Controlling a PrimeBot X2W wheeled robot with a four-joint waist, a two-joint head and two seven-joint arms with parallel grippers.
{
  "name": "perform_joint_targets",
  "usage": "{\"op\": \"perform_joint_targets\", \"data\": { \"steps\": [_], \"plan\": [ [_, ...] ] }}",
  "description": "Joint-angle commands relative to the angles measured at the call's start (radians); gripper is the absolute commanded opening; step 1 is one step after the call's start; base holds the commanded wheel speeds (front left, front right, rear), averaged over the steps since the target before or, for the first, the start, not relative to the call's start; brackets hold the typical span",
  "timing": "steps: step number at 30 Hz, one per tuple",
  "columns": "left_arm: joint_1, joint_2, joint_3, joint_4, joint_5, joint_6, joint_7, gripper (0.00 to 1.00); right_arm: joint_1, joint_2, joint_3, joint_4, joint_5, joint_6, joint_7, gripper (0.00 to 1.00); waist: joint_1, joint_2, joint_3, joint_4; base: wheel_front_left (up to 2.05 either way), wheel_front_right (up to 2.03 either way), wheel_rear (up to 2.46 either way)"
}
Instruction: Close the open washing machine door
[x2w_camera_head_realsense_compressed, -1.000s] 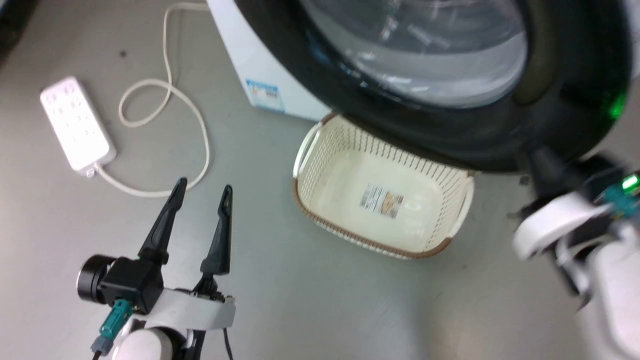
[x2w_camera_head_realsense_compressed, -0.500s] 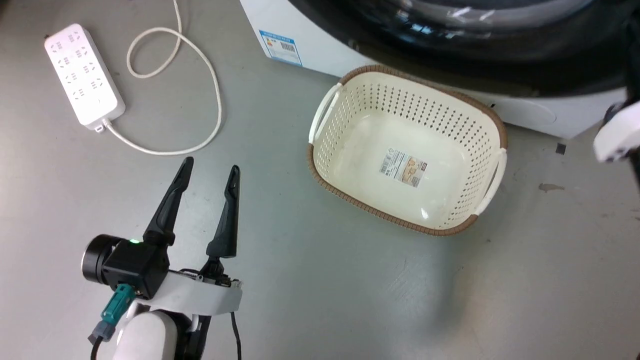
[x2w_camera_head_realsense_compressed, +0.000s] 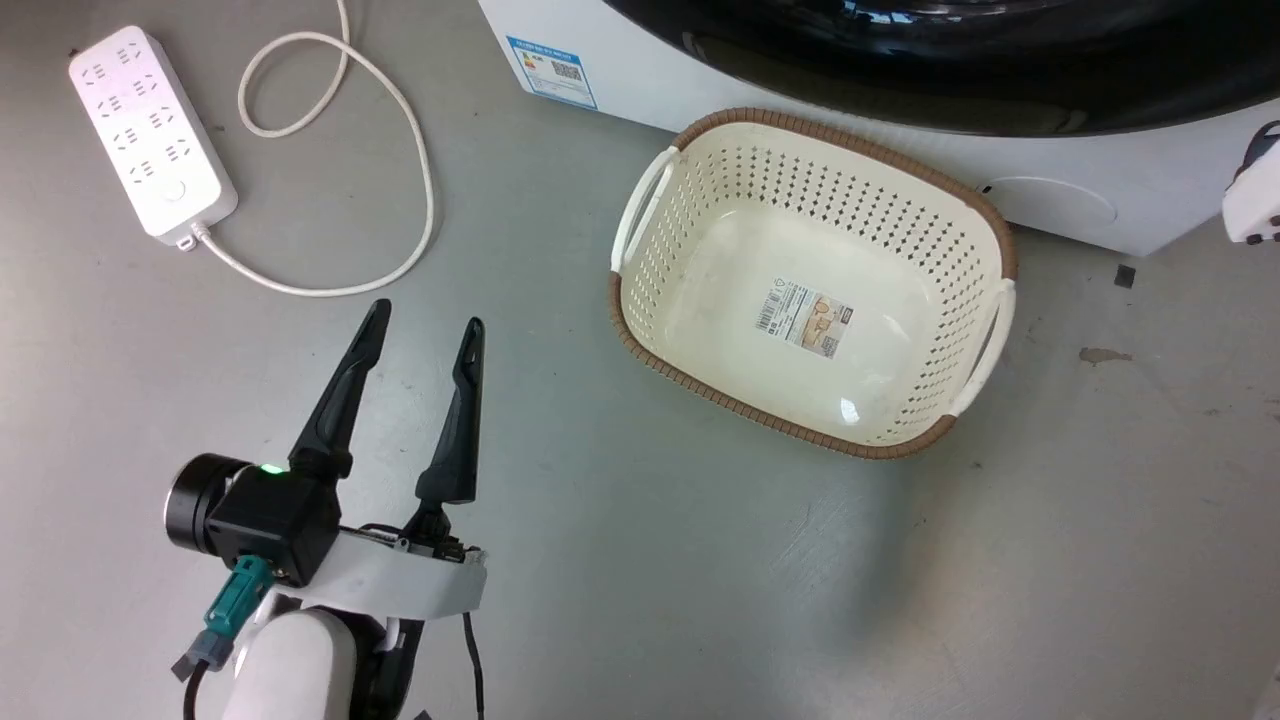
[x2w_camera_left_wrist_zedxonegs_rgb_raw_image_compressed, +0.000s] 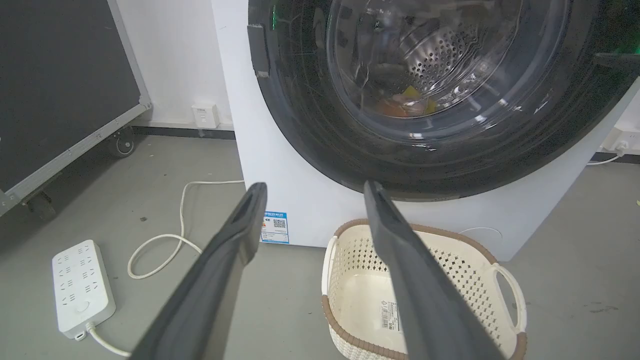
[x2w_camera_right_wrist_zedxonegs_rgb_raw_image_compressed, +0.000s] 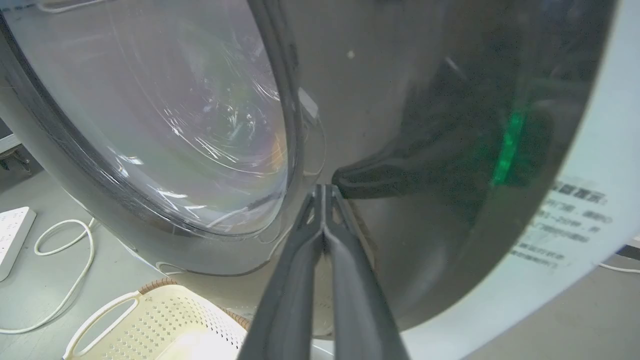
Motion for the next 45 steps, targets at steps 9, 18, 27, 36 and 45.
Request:
{"op": "perform_joint_targets", "data": {
  "steps": [9,18,27,36,45],
  "plan": [
    [0.014,0.004,0.019,0.020,0.011,-0.004,-0.004,1.00,0.084,0.023,0.008,0.024,0.029,-0.019,-0.112,1.00,0.0001,0.0000,-0.111,-0.049,0.00,0.00,0.00],
    [0.080,0.013,0.036,0.075,0.023,-0.004,-0.004,1.00,0.365,0.108,0.107,-0.098,0.061,-0.019,-0.210,1.00,0.0001,0.0000,-0.292,-0.145,0.00,0.00,0.00],
    [0.145,0.004,0.048,0.133,0.007,0.001,-0.004,1.00,0.643,0.158,0.104,-0.271,0.073,-0.019,-0.243,1.00,0.0001,0.0000,-0.399,-0.208,0.00,0.00,0.00],
    [0.175,0.002,0.036,0.176,0.003,0.002,-0.004,1.00,0.833,0.165,0.109,-0.340,0.070,-0.019,-0.259,1.00,0.0001,0.0000,-0.436,-0.224,0.00,0.00,0.00],
    [0.188,-0.001,0.018,0.193,0.011,0.006,-0.004,1.00,0.918,0.165,0.131,-0.367,0.025,-0.019,-0.268,1.00,0.0001,0.0000,-0.460,-0.220,0.00,0.00,0.00]
  ]
}}
